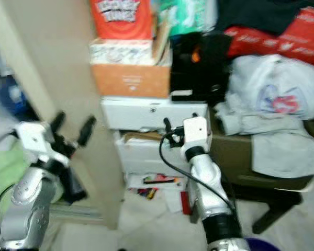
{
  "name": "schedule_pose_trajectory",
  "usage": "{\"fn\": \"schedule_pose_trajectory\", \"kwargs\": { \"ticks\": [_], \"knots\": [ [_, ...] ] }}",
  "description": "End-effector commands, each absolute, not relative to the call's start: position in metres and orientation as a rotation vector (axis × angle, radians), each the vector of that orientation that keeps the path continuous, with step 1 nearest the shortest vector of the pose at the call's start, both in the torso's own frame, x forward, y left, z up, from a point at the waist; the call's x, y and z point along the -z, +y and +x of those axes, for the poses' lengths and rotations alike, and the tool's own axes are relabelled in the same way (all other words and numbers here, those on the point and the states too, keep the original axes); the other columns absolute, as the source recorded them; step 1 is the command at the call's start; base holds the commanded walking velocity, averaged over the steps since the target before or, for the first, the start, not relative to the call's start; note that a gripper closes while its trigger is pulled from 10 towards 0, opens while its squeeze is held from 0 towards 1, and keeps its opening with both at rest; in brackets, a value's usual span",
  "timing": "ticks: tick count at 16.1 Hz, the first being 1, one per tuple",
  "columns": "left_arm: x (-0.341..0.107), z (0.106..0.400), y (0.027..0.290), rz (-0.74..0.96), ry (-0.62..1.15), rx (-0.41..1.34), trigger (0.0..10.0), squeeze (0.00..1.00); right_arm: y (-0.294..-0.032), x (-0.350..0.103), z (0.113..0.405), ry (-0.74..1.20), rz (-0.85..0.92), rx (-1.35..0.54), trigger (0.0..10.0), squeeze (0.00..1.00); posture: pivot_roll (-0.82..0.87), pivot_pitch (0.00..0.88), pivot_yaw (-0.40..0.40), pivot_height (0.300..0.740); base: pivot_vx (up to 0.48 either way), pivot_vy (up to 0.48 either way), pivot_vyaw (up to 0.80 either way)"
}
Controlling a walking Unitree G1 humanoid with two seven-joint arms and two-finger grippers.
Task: Clean up the room
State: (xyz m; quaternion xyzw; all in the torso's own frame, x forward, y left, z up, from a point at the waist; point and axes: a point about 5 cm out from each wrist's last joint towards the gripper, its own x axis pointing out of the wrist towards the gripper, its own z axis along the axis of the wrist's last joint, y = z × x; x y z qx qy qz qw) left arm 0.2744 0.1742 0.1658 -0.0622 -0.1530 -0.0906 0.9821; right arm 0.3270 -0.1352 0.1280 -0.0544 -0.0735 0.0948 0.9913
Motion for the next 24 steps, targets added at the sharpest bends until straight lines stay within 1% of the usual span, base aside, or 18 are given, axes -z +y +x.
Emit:
{"fn": "schedule_pose_trajectory", "kwargs": {
  "ticks": [1, 3, 6, 9, 13, 16, 19, 21, 24],
  "knots": [
    [-0.179, 0.276, 0.184, -0.108, -0.366, 0.12, 10.0, 0.0, -0.129, -0.141, 0.327, -0.213, -0.124, -0.212, 10.0, 0.0, 0.01, 0.0, -0.01, 0.74, 0.0, 0.0, 0.0],
    [-0.185, 0.277, 0.19, -0.125, -0.395, 0.078, 10.0, 0.0, -0.124, -0.144, 0.327, -0.235, -0.148, -0.241, 10.0, 0.0, 0.01, 0.0, -0.015, 0.74, 0.0, 0.0, 0.0],
    [-0.183, 0.277, 0.197, -0.128, -0.401, 0.023, 10.0, 0.0, -0.124, -0.143, 0.329, -0.232, -0.16, -0.242, 10.0, 0.0, 0.01, 0.0, -0.019, 0.74, 0.0, 0.0, 0.0],
    [-0.18, 0.277, 0.207, -0.134, -0.398, -0.055, 10.0, 0.0, -0.124, -0.145, 0.33, -0.241, -0.17, -0.242, 10.0, 0.0, 0.01, 0.0, -0.022, 0.74, 0.0, 0.0, 0.73],
    [-0.184, 0.277, 0.219, -0.171, -0.423, -0.112, 10.0, 0.0, -0.124, -0.14, 0.33, -0.228, -0.175, -0.254, 10.0, 0.0, 0.01, 0.0, -0.027, 0.74, 0.0, 0.0, 0.8],
    [-0.179, 0.281, 0.224, -0.163, -0.4, -0.139, 10.0, 0.0, -0.123, -0.139, 0.329, -0.23, -0.183, -0.262, 10.0, 0.0, 0.01, 0.0, -0.026, 0.74, 0.0, 0.0, 0.68],
    [-0.168, 0.283, 0.22, -0.17, -0.348, -0.147, 10.0, 0.0, -0.123, -0.138, 0.327, -0.231, -0.177, -0.261, 10.0, 0.0, 0.01, 0.0, -0.028, 0.74, 0.0, 0.0, 0.61],
    [-0.15, 0.284, 0.212, -0.156, -0.271, -0.129, 10.0, 0.0, -0.119, -0.136, 0.326, -0.225, -0.175, -0.282, 10.0, 0.0, 0.01, 0.0, -0.032, 0.74, 0.0, 0.0, 0.0],
    [-0.136, 0.28, 0.207, -0.153, -0.21, -0.125, 10.0, 0.0, -0.121, -0.135, 0.322, -0.225, -0.176, -0.277, 10.0, 0.0, 0.01, 0.0, -0.024, 0.74, 0.0, 0.0, 0.0]
  ]
}}
